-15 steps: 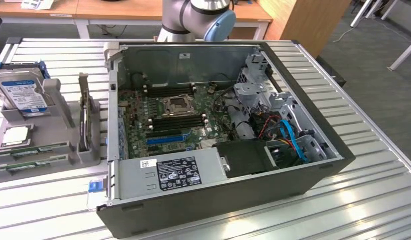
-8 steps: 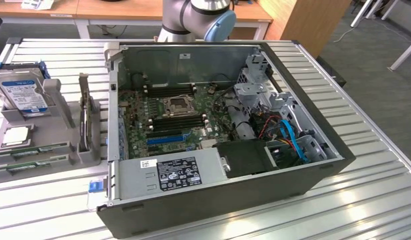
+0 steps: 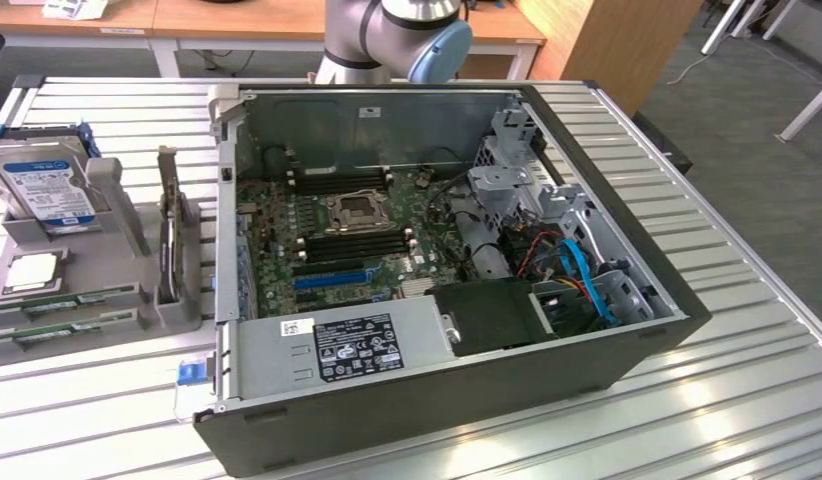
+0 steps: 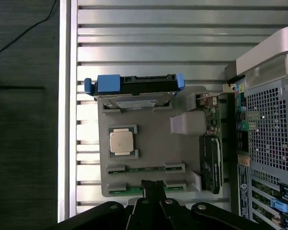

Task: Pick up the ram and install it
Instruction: 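Pick up the ram and move it above insertion slot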

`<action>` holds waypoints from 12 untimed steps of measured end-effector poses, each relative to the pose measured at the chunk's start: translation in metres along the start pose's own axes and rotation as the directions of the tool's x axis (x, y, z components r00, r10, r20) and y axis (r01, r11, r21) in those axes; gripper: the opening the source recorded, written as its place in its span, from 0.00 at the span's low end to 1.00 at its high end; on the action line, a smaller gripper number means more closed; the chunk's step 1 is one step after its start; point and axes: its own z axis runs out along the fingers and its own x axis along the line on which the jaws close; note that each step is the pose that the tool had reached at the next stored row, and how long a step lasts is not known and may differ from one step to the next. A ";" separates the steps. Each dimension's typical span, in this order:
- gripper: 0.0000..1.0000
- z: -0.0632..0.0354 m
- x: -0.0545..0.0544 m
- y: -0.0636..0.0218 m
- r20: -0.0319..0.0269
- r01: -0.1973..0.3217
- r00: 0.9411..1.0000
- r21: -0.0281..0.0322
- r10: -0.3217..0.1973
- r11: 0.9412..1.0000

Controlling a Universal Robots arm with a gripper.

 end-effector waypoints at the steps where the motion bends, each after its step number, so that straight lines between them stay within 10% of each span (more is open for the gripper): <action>1: 0.10 0.0000 0.000 0.0000 -0.001 0.014 1.000 0.000 -0.014 1.000; 12: 0.10 0.0000 0.000 0.0000 -0.016 0.207 0.978 -0.005 -0.207 0.978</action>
